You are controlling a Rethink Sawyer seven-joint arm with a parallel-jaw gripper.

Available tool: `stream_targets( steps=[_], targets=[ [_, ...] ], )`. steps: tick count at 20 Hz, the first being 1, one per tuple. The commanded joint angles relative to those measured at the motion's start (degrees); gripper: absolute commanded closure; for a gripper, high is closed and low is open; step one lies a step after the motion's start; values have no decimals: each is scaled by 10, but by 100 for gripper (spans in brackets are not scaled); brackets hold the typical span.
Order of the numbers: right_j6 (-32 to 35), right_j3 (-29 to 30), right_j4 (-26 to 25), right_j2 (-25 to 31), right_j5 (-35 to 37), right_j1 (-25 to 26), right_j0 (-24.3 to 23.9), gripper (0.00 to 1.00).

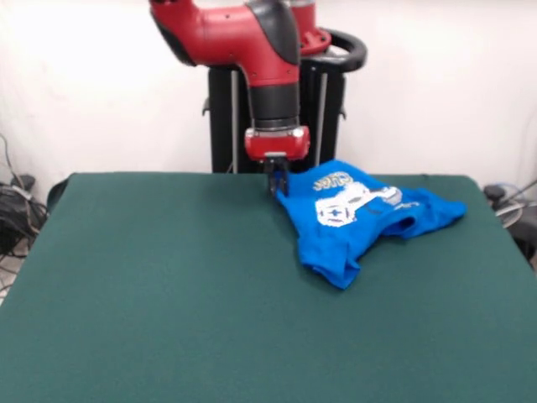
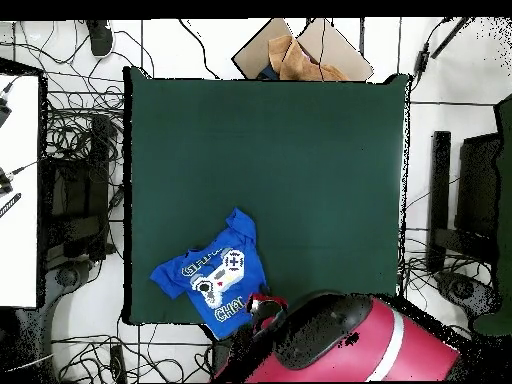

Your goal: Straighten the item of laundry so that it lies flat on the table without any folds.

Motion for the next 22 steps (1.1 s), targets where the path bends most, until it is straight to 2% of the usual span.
stream_targets(
  steps=[1, 4, 8, 14, 16, 18, 19, 22],
  targets=[
    [-24, -152, -53, -31, 3, -13, 10, 100],
    [5, -163, -92, -1, 30, -35, -11, 100],
    [37, -167, -118, 26, 62, -65, -31, 100],
    [34, -194, -83, 13, 67, -104, -10, 100],
    [37, -206, -91, 29, 100, -120, -14, 100],
    [43, -212, -123, 82, 175, -142, -43, 100],
    [40, -207, -144, 138, 234, -148, -81, 100],
    [15, -235, -147, 187, 286, -119, -115, 100]
  ],
)
